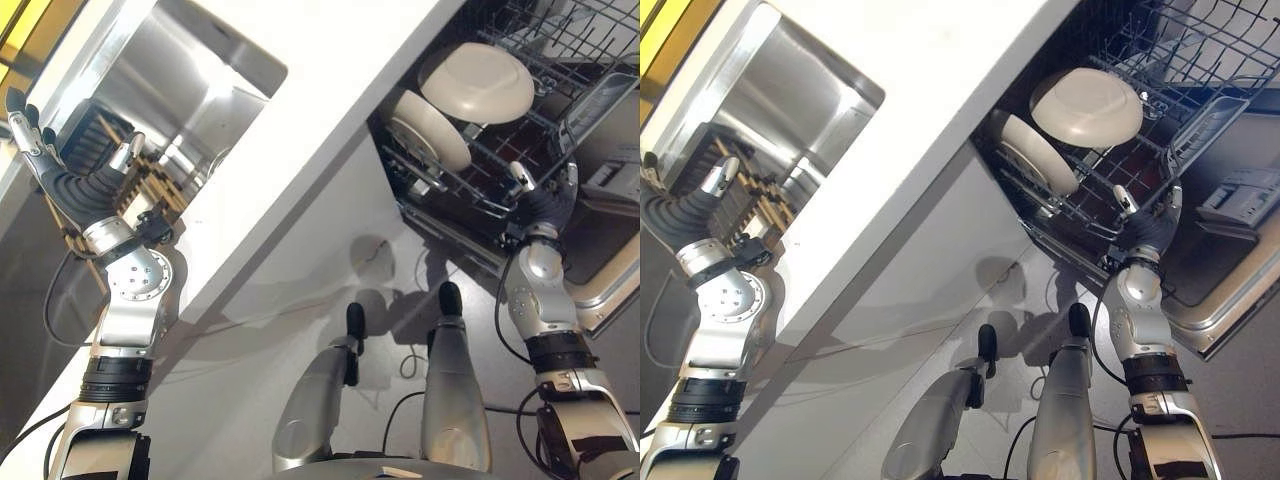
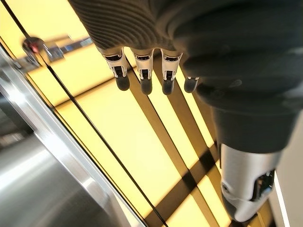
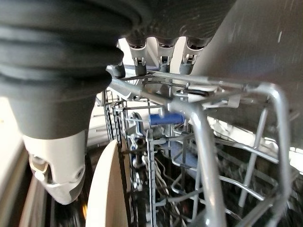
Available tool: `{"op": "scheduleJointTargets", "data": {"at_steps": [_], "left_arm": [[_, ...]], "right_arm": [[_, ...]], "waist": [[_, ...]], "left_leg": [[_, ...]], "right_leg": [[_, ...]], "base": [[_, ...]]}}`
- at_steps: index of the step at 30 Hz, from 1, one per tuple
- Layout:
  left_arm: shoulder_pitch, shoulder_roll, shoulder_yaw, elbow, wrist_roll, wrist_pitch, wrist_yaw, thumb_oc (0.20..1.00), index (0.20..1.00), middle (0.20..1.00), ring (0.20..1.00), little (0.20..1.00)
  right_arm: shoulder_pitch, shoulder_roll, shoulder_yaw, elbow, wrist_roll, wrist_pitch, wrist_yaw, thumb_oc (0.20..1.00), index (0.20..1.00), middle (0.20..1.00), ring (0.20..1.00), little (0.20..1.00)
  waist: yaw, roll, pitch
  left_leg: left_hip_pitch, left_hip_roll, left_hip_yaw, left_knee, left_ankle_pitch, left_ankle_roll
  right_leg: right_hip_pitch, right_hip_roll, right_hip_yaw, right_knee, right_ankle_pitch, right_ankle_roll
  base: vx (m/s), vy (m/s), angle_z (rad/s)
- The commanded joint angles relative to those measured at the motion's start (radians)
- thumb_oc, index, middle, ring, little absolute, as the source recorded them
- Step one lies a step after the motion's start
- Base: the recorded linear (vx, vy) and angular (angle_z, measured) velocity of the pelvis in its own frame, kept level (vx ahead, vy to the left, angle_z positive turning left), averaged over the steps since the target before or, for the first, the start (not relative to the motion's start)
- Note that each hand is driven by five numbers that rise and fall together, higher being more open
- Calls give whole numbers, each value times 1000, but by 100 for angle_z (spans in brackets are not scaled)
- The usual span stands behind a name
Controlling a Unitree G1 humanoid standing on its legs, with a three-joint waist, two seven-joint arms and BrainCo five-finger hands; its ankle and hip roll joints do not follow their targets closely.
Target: Pick up plates and place into dishwasher.
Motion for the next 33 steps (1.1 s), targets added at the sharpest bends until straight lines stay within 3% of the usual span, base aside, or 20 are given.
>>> {"op": "scheduleJointTargets", "data": {"at_steps": [1,15,20,28,33], "left_arm": [[41,37,-7,20,-9,0,-18,1000,1000,1000,1000,1000],[61,72,-12,20,-63,-27,-70,1000,1000,1000,1000,1000],[79,78,-11,28,-90,-43,-92,1000,1000,1000,1000,1000],[91,73,-21,43,-119,-79,-142,1000,1000,1000,1000,1000],[104,68,-14,57,-116,-89,-168,1000,1000,1000,1000,1000]], "right_arm": [[-218,35,125,-54,-66,-61,82,1000,1000,1000,1000,1000],[-377,32,187,27,-53,-37,107,1000,1000,1000,1000,1000],[-387,10,193,48,-21,-40,160,1000,1000,1000,1000,1000],[-399,-1,249,63,30,-30,335,1000,1000,1000,1000,1000],[-337,-16,227,70,36,-45,298,1000,1000,1000,1000,1000]], "waist": [[71,-29,5],[131,1,-47],[139,4,-78],[147,-7,-123],[129,-28,-138]], "left_leg": [[-41,-96,43,76,-3,55],[24,-135,2,46,-11,70],[63,-145,-11,31,-17,72],[108,-151,-15,7,-19,74],[130,-148,-12,14,-34,78]], "right_leg": [[82,-69,-17,-87,22,-6],[164,-114,-56,-116,27,1],[213,-131,-66,-139,34,2],[267,-149,-71,-168,46,10],[291,-144,-65,-174,50,8]], "base": [[4,2,43],[10,11,19],[37,17,1],[28,2,9],[37,-12,9]]}}
